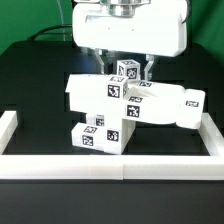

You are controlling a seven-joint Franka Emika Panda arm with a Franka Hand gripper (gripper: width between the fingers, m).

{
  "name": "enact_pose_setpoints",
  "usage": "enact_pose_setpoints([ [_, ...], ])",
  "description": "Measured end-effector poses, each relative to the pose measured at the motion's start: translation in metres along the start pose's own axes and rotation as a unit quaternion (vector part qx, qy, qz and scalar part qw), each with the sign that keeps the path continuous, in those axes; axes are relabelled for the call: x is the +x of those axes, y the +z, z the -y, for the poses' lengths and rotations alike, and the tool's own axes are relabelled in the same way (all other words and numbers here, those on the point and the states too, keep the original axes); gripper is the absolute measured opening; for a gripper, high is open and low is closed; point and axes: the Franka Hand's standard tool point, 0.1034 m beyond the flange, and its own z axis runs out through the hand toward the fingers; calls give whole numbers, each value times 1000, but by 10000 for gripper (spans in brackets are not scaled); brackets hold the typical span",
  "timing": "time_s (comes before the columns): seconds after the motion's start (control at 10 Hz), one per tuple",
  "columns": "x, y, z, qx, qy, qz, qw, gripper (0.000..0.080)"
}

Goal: Assemble chair

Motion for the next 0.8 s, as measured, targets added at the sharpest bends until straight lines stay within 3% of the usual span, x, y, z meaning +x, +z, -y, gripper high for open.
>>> enact_pose_setpoints([
  [0.8, 1, 0, 0, -4, -264, -2, 965, 649],
])
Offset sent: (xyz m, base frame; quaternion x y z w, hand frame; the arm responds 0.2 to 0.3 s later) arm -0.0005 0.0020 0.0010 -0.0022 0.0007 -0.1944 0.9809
